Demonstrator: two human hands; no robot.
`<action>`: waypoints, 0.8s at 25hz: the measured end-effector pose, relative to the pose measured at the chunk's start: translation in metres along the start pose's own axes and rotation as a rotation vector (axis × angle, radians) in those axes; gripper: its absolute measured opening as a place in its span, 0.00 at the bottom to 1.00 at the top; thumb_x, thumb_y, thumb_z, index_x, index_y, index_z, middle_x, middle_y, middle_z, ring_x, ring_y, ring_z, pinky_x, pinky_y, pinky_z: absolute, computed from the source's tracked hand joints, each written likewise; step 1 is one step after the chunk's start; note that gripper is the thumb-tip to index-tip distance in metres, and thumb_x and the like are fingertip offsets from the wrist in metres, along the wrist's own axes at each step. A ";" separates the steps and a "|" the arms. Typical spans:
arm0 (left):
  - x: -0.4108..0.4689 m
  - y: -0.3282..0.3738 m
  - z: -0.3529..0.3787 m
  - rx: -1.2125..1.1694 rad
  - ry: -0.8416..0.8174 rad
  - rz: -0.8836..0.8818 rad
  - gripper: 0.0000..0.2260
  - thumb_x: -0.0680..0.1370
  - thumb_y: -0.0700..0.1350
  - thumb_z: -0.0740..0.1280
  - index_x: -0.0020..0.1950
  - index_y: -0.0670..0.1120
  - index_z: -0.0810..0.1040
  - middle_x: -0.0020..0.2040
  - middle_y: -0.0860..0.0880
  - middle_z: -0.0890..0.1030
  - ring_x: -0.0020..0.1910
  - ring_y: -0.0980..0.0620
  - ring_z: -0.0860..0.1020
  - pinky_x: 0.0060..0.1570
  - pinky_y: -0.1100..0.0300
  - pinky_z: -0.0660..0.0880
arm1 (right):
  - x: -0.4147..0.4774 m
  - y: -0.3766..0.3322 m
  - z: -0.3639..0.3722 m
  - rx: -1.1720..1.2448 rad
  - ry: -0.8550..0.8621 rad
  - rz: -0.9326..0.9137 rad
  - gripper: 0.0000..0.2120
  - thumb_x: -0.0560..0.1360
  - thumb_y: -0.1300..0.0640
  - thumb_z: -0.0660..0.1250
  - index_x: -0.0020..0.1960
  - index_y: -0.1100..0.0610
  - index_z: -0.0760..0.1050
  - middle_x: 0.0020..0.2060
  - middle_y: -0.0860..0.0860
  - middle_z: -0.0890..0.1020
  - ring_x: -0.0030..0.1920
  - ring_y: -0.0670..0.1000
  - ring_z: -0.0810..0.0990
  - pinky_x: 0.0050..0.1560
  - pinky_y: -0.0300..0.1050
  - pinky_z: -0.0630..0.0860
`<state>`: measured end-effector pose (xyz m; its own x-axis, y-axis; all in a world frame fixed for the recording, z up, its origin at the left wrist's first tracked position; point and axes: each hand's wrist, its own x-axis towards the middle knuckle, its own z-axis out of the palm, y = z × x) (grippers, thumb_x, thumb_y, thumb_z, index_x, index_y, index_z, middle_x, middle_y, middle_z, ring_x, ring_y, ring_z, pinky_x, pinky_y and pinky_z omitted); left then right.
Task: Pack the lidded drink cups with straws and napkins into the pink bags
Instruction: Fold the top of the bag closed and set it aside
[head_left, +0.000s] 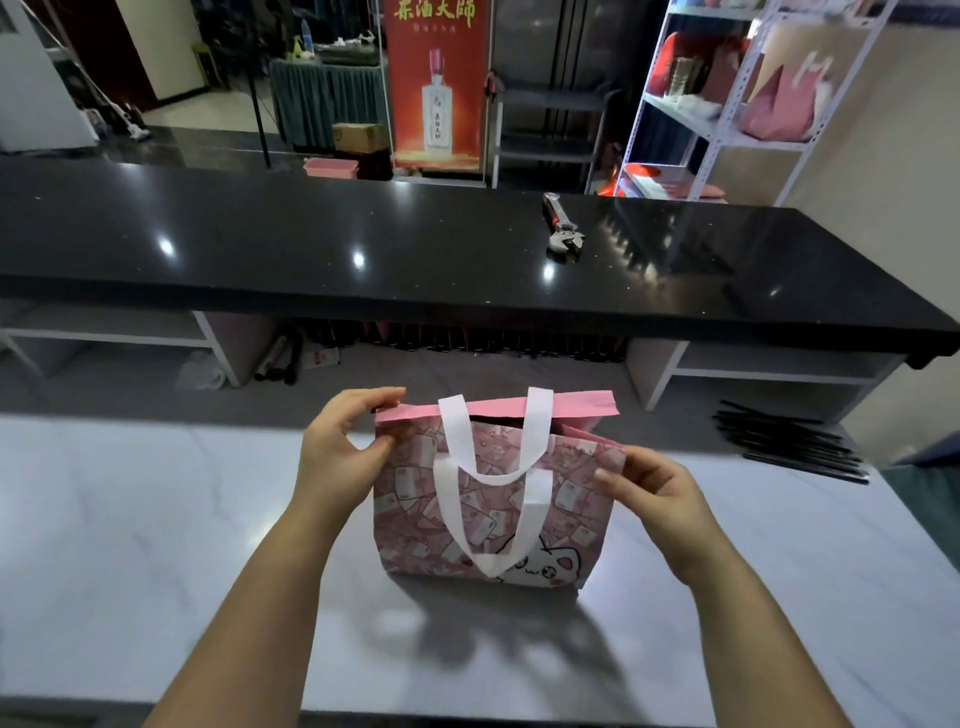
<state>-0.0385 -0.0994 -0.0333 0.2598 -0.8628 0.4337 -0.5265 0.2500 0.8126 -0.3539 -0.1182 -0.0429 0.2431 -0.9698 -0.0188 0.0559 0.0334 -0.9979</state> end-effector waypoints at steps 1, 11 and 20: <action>0.001 0.001 -0.001 0.003 -0.020 0.000 0.17 0.71 0.30 0.71 0.53 0.50 0.82 0.52 0.53 0.81 0.53 0.57 0.78 0.53 0.72 0.73 | 0.003 0.004 0.004 0.040 0.085 -0.017 0.13 0.68 0.57 0.73 0.51 0.59 0.80 0.43 0.53 0.85 0.46 0.51 0.83 0.45 0.41 0.79; 0.010 0.002 -0.006 -0.037 -0.104 -0.115 0.17 0.70 0.28 0.68 0.47 0.50 0.82 0.47 0.54 0.82 0.52 0.55 0.78 0.54 0.58 0.76 | 0.037 0.002 0.024 0.075 0.248 -0.087 0.14 0.76 0.73 0.61 0.48 0.55 0.75 0.61 0.41 0.77 0.57 0.40 0.78 0.48 0.35 0.77; 0.008 -0.009 -0.010 0.003 -0.078 0.034 0.16 0.68 0.27 0.71 0.41 0.49 0.82 0.46 0.56 0.84 0.52 0.55 0.79 0.52 0.61 0.76 | 0.045 0.015 0.033 0.024 0.469 -0.249 0.16 0.72 0.73 0.67 0.48 0.53 0.71 0.41 0.50 0.78 0.43 0.48 0.77 0.48 0.44 0.75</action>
<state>-0.0235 -0.1044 -0.0335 0.1782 -0.8856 0.4290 -0.5361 0.2782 0.7970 -0.3099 -0.1533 -0.0564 -0.2390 -0.9529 0.1868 0.0805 -0.2111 -0.9741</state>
